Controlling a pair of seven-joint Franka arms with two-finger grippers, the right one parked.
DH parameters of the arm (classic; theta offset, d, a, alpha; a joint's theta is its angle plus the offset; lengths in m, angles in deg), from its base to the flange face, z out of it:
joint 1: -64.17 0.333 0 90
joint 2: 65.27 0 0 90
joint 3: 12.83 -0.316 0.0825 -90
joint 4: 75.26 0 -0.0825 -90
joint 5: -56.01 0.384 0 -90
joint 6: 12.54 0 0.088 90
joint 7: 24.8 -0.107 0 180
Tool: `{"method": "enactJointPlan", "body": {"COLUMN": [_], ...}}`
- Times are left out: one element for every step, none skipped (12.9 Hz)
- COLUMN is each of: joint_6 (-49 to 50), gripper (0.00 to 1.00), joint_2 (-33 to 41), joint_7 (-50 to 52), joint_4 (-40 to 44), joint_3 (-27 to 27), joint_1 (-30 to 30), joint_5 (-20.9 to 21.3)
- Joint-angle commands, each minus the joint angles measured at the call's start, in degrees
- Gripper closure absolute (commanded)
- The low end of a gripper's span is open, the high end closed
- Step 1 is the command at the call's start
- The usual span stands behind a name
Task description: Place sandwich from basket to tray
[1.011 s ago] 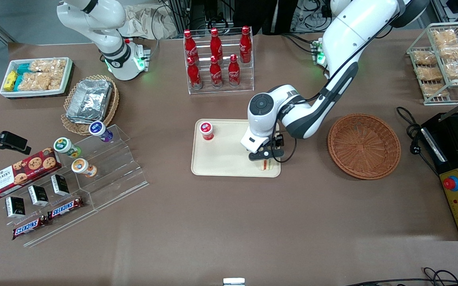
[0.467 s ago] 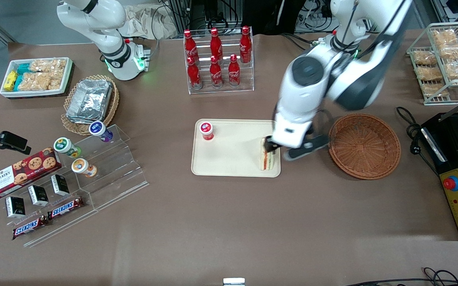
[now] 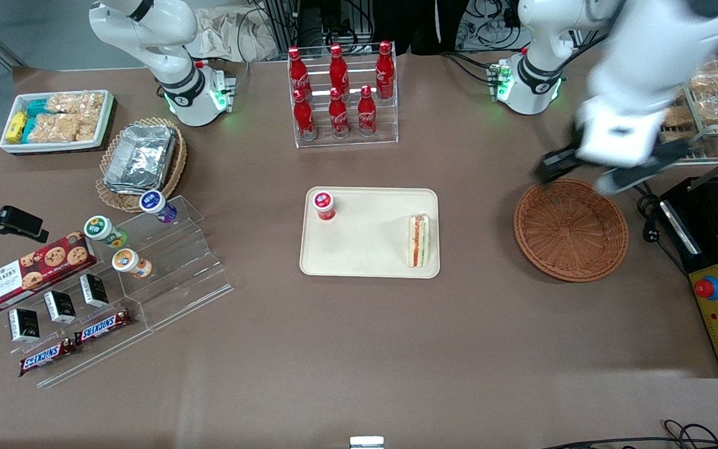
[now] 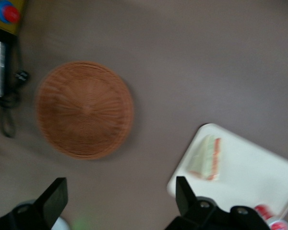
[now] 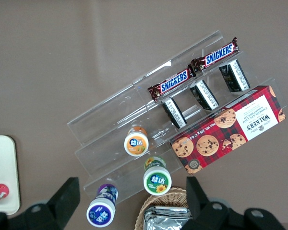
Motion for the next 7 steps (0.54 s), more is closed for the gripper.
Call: {"method": "enactJointPlan", "body": {"joint_6": [3.5,4.0,4.2,4.2,4.2,4.2,4.2], "gripper": [0.0,0.0,0.0,0.0,0.0,0.0,0.0], "joint_2": [7.1,8.7,9.6,9.3,8.7,7.2,5.8], "joint_7": [-19.1,-24.5,-27.9,-28.8,-29.2,-29.7,-29.0], "joint_4": [-4.3,-5.4,-6.6,-6.3,-5.3,-3.6,-2.5], "joint_3": [-8.5,-10.7,-11.5,-11.2,-11.1,-11.2,-11.1], "joint_1": [0.1,0.4,1.8,3.6,4.8,4.9,4.8], "joint_5": [-1.8,-1.8,-1.7,-1.7,-2.0,-2.7,-2.8]}}
